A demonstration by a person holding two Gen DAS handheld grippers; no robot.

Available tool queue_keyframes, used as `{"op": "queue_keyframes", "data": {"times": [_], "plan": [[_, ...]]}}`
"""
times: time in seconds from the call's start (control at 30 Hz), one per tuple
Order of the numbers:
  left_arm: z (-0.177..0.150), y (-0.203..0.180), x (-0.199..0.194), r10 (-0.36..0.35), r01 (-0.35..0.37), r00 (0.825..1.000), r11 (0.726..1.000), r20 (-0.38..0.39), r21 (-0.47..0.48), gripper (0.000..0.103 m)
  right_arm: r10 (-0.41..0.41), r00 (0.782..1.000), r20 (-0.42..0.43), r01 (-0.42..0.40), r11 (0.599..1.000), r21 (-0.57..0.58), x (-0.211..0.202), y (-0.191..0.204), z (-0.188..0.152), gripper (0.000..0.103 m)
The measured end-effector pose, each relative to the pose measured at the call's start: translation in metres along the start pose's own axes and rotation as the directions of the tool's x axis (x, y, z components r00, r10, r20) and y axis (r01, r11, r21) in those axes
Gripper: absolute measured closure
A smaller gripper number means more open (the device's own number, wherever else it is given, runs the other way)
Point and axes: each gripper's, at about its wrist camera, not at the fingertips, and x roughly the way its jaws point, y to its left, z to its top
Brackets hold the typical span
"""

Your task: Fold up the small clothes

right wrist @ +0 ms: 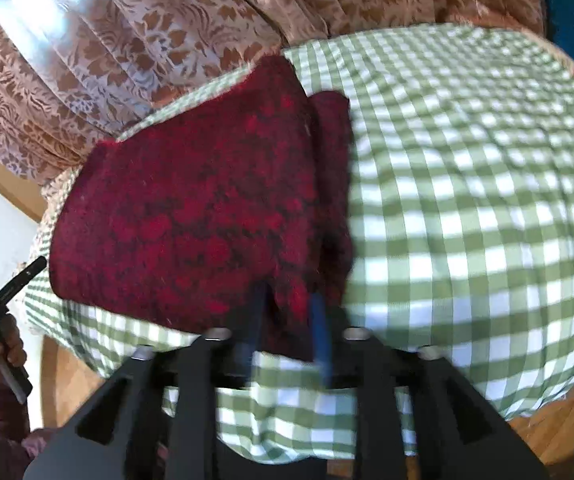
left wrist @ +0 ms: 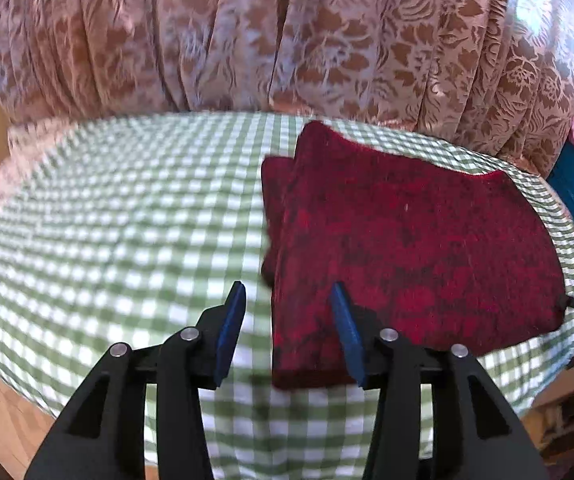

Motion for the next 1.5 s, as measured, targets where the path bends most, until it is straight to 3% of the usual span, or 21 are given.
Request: {"op": "queue_keyframes", "data": {"times": [0.03, 0.23, 0.4, 0.67, 0.87, 1.0, 1.1, 1.23, 1.33, 1.43, 1.47, 1.5], "plan": [[0.004, -0.003, 0.000, 0.002, -0.002, 1.000, 1.000, 0.009, 0.007, 0.058, -0.008, 1.000, 0.024, 0.008, 1.000, -0.008, -0.003, 0.002, 0.003, 0.025], [0.009, -0.012, 0.003, 0.009, -0.010, 1.000, 1.000, 0.021, 0.027, 0.058, -0.032, 0.996, 0.085, 0.035, 0.999, -0.032, 0.008, 0.017, 0.037, 0.025], [0.009, -0.017, 0.005, 0.031, -0.033, 0.999, 0.998, 0.031, 0.048, 0.052, -0.084, 0.990, 0.112, 0.090, 0.995, -0.048, 0.036, 0.025, 0.075, 0.025], [0.017, -0.018, 0.008, 0.055, -0.057, 0.997, 0.997, 0.049, 0.057, 0.043, -0.176, 0.983, 0.054, 0.177, 0.984, -0.006, 0.088, 0.018, 0.115, 0.036], [0.022, -0.014, 0.017, 0.062, -0.063, 0.997, 0.997, 0.038, 0.042, 0.040, -0.187, 0.982, 0.033, 0.187, 0.982, -0.002, 0.108, 0.012, 0.110, 0.057], [0.032, 0.003, 0.029, -0.021, 0.021, 1.000, 0.998, -0.002, -0.055, 0.041, -0.189, 0.981, 0.047, 0.190, 0.982, -0.008, 0.113, 0.010, 0.106, 0.058], [0.043, 0.019, 0.037, -0.071, 0.068, 0.997, 0.987, -0.011, -0.143, 0.042, -0.149, 0.988, 0.048, 0.148, 0.989, 0.031, 0.114, 0.002, 0.104, 0.056], [0.066, 0.041, 0.059, -0.169, 0.155, 0.985, 0.952, -0.031, -0.263, 0.042, -0.101, 0.994, 0.051, 0.098, 0.993, 0.067, 0.114, -0.007, 0.104, 0.055], [0.079, 0.045, 0.084, -0.197, 0.167, 0.978, 0.933, -0.064, -0.319, 0.040, -0.107, 0.992, 0.060, 0.104, 0.993, 0.055, 0.114, -0.004, 0.103, 0.055], [0.091, 0.040, 0.115, -0.284, 0.229, 0.953, 0.905, -0.108, -0.360, 0.040, -0.101, 0.993, 0.064, 0.097, 0.994, 0.056, 0.114, -0.004, 0.102, 0.055], [0.093, 0.037, 0.126, -0.303, 0.237, 0.944, 0.896, -0.127, -0.376, 0.042, -0.099, 0.993, 0.065, 0.095, 0.994, 0.055, 0.114, -0.004, 0.103, 0.055], [0.093, 0.033, 0.132, -0.319, 0.247, 0.938, 0.890, -0.137, -0.382, 0.064, -0.101, 0.993, 0.068, 0.098, 0.994, 0.051, 0.113, -0.003, 0.102, 0.055]]}}
